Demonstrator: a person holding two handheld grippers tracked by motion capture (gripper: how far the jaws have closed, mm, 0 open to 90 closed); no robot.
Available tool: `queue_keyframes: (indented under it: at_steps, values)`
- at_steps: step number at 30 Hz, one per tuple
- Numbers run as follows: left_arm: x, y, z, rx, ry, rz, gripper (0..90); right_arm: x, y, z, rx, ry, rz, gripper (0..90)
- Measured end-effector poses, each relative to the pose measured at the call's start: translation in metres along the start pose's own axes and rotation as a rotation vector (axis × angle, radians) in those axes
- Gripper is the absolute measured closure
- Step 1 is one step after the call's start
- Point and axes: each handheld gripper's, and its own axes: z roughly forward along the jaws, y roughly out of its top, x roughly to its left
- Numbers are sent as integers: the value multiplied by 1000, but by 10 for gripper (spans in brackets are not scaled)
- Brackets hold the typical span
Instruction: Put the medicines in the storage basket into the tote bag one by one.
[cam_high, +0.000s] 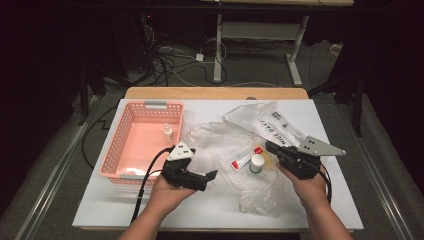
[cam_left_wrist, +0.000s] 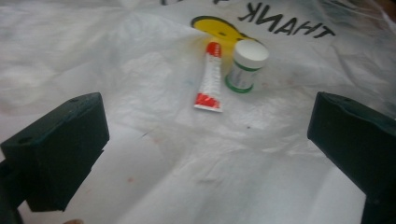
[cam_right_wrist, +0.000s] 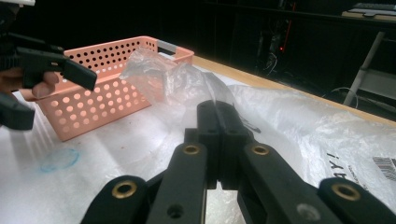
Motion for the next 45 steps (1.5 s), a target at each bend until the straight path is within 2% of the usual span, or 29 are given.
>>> queue_keyframes:
  at_steps: [2,5,17,19,31,36,41,45]
  values:
    - [8,-1,-6,8,20,-14,0,0,0,0,1,0,1,900]
    - [17,-2,-13,27,61,4,0,0,0,1,2,4,-1,900]
    - [51,-11,-34,25,164,-63,0,0,0,1,5,1,7,900]
    - [56,-12,-37,24,162,-84,0,-1,-1,1,3,2,8,900]
    - [76,-19,-59,35,220,-151,0,-2,-1,1,7,0,7,900]
    - [84,-21,-68,17,247,-174,0,-1,-1,2,4,0,8,900]
    - [84,-18,-67,9,241,-171,0,-1,-2,3,13,2,6,900]
    - [83,-10,-67,-10,237,-164,0,-1,-1,3,10,2,2,900]
